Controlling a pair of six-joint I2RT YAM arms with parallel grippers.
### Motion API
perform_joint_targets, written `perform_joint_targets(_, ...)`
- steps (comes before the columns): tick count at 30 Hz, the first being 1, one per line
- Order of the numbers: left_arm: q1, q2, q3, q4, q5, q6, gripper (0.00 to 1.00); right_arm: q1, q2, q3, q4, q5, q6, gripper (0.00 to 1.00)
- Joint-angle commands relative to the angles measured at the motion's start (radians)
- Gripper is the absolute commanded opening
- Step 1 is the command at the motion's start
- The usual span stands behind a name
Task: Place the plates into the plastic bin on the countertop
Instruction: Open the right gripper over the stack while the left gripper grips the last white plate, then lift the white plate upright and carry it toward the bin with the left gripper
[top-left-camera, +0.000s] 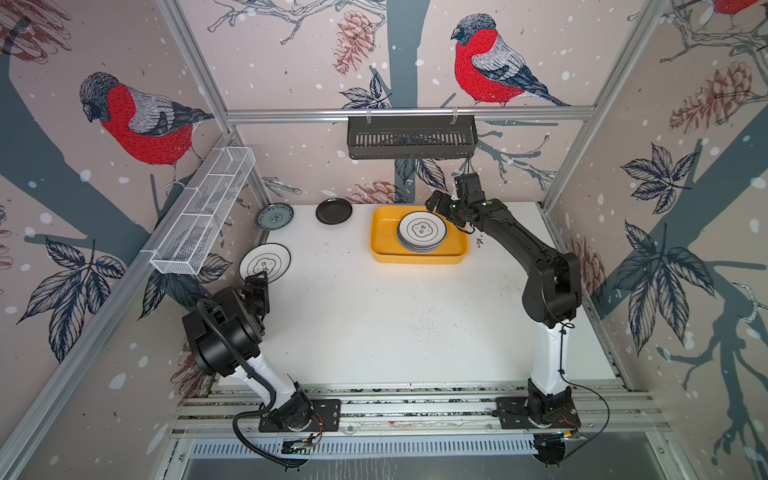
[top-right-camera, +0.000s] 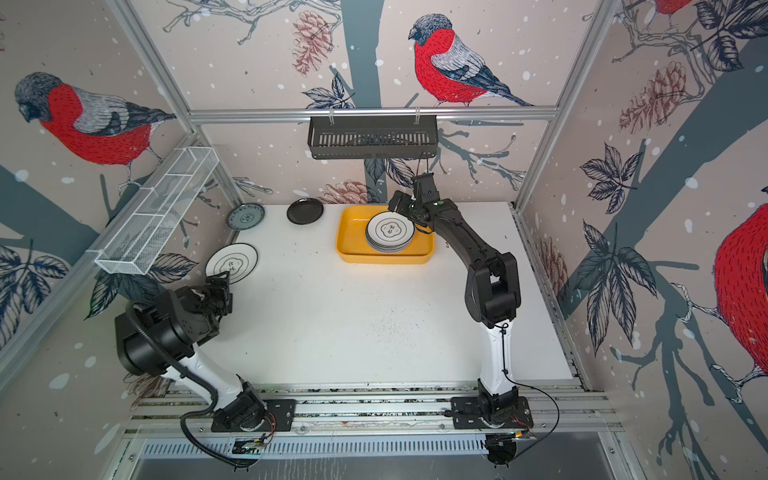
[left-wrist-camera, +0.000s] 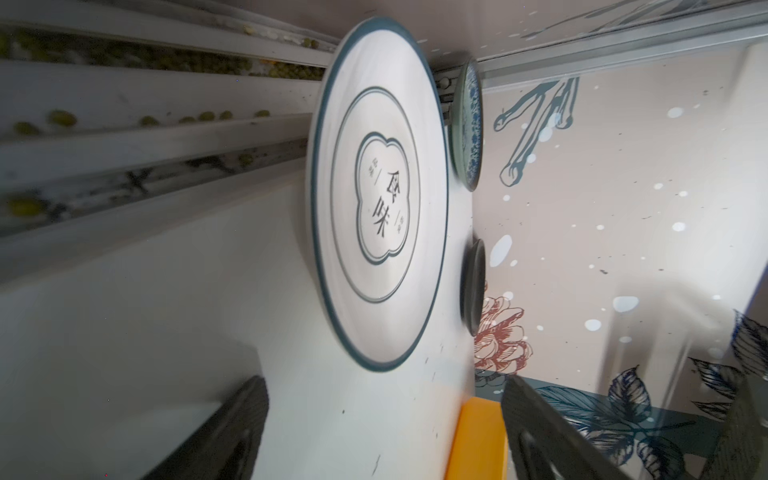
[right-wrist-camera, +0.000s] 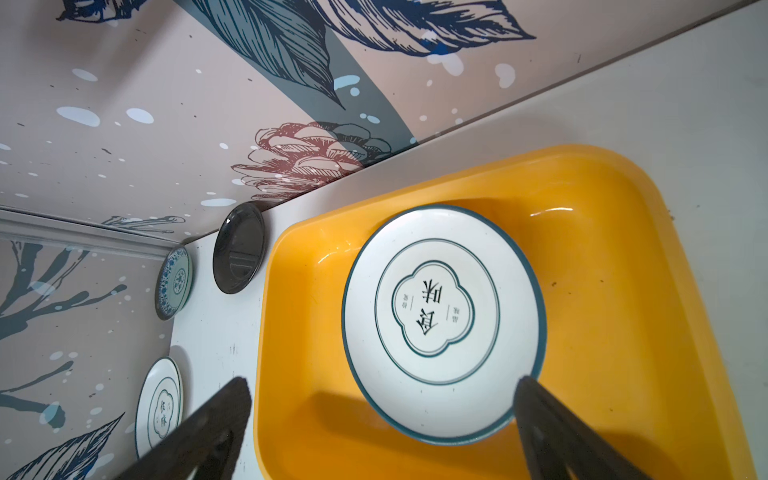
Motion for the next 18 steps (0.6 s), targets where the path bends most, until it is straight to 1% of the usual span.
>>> perform_joint_targets(1, 0.002, 0.075, -0.005, 0.146, -0.007, -0.137, 0.88, 0.006, -0.042, -0.051, 0.052, 0.049, 0.028, 0.99)
perform_joint_targets(6, 0.002, 0.182, 0.032, 0.26, 0.003, -0.23, 0.83, 0.008, -0.086, -0.119, 0.074, 0.083, 0.051, 0.99)
perform_joint_targets(8, 0.003, 0.199, 0.047, 0.26, -0.002, -0.239, 0.83, 0.009, -0.097, -0.137, 0.077, 0.094, 0.059, 1.0)
perform_joint_targets(11, 0.002, 0.214, 0.07, 0.246, 0.0, -0.239, 0.78, 0.012, -0.112, -0.167, 0.084, 0.107, 0.072, 0.99)
perform_joint_targets(14, 0.002, 0.228, 0.094, 0.237, 0.015, -0.234, 0.7, 0.015, -0.126, -0.191, 0.089, 0.118, 0.083, 1.0)
perform_joint_targets(17, 0.003, 0.237, 0.107, 0.226, 0.025, -0.231, 0.59, 0.023, -0.14, -0.211, 0.088, 0.138, 0.093, 1.0)
perform_joint_targets(18, 0.003, 0.239, 0.109, 0.219, 0.031, -0.23, 0.53, 0.026, -0.145, -0.218, 0.089, 0.145, 0.096, 1.0)
